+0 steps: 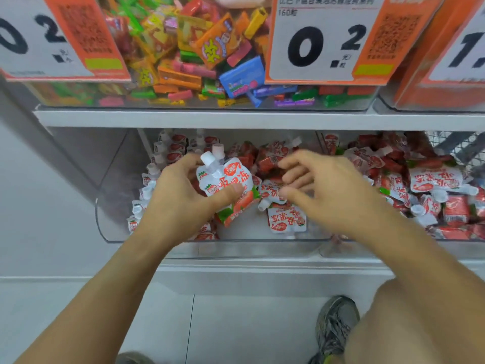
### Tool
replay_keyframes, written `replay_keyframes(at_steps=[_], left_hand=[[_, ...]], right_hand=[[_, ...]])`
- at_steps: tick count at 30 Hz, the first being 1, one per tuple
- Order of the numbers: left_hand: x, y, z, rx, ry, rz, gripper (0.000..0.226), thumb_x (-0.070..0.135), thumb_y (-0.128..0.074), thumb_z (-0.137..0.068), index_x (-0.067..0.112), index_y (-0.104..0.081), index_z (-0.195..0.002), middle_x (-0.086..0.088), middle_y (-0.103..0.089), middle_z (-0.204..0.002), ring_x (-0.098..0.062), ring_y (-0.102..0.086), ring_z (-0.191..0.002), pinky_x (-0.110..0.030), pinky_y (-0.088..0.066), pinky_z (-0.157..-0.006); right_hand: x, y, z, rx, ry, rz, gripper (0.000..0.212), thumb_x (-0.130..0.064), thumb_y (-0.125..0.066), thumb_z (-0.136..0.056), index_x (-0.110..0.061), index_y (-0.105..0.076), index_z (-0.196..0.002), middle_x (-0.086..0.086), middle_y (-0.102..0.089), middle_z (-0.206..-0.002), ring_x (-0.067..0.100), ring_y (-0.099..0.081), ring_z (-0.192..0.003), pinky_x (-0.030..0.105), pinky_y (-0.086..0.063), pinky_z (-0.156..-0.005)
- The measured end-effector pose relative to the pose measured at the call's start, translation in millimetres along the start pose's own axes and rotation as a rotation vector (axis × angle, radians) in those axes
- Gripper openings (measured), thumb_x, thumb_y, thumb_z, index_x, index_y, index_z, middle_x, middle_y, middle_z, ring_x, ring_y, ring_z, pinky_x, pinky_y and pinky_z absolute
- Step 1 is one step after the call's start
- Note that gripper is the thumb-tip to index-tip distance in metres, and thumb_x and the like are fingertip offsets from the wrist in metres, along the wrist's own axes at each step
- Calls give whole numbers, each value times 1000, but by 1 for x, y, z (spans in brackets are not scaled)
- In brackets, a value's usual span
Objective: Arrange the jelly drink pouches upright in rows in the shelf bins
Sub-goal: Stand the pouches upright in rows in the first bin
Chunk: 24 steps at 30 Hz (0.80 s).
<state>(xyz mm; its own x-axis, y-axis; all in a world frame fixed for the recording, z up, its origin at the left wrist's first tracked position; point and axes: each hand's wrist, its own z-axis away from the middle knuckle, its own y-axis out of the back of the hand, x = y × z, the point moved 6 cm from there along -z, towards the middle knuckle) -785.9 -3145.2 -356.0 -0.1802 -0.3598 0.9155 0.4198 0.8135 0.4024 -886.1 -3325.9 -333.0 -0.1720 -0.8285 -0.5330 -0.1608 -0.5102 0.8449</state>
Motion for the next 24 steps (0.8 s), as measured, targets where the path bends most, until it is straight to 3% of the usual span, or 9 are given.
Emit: replay_keyframes(at_steps=[2, 4, 6, 8, 14, 16, 19, 22, 24], left_hand=[[5, 2, 2, -12, -60, -99, 48, 32, -87, -62, 21, -64, -103, 10, -73, -85, -1, -69, -74, -20, -56, -66], [8, 4, 3, -12, -99, -186, 50, 36, -87, -61, 26, -63, -103, 14, -71, -86, 2, -67, -73, -18, -55, -65], [9, 8, 4, -15, -127, -267, 50, 42, -86, -59, 31, -62, -102, 18, -69, -86, 4, -65, -71, -14, -53, -61], [8, 11, 5, -48, -133, -277, 53, 45, -86, -57, 31, -63, -103, 18, -69, -85, 5, -65, -70, -15, -54, -60], [4, 14, 6, -117, -148, -191, 59, 59, -78, -47, 34, -66, -99, 21, -71, -81, 2, -68, -69, -29, -59, -66], [2, 17, 3, -99, -136, -150, 59, 61, -74, -44, 34, -65, -95, 23, -70, -81, 3, -68, -68, -25, -58, -64], [-3, 19, -1, -69, -123, -140, 58, 63, -74, -45, 32, -64, -93, 19, -71, -79, 3, -68, -67, -27, -57, -63], [-6, 21, -4, -22, -104, -155, 53, 61, -77, -48, 31, -63, -90, 17, -71, -76, 4, -67, -66, -27, -57, -62], [-9, 23, -7, 31, -77, -162, 50, 57, -80, -52, 29, -64, -90, 15, -71, -74, 4, -66, -65, -25, -55, -60]], right_hand=[[-1, 2, -21, -130, 37, 290, 40, -35, -77, -81, -22, -65, -117, -5, -69, -103, 12, -65, -89, 33, -55, -86], [3, -15, -46, -390, 72, 533, 43, -39, -82, -74, -24, -66, -112, -6, -68, -103, 17, -64, -91, 36, -54, -84], [9, -40, -62, -636, 127, 588, 51, -34, -89, -66, -25, -69, -111, -9, -68, -103, 16, -64, -91, 33, -54, -82], [15, -60, -73, -747, 174, 598, 60, -29, -92, -59, -24, -70, -114, -8, -69, -108, 14, -63, -94, 31, -53, -82], [26, -101, -83, -864, 425, 544, 89, -37, -94, -43, -33, -62, -126, 1, -50, -129, 24, -51, -117, 41, -49, -96], [30, -105, -80, -905, 425, 632, 77, -29, -93, -48, -34, -67, -120, -1, -44, -123, 25, -46, -117, 34, -47, -94], [27, -101, -78, -890, 441, 670, 58, -24, -92, -53, -29, -70, -107, -4, -38, -109, 19, -46, -106, 25, -43, -77], [22, -89, -78, -813, 497, 667, 45, -18, -91, -55, -19, -70, -96, -18, -33, -95, -8, -44, -88, 8, -34, -59], [16, -81, -77, -736, 556, 643, 35, -18, -89, -57, -12, -66, -82, -21, -34, -90, -8, -43, -77, 14, -30, -55]])
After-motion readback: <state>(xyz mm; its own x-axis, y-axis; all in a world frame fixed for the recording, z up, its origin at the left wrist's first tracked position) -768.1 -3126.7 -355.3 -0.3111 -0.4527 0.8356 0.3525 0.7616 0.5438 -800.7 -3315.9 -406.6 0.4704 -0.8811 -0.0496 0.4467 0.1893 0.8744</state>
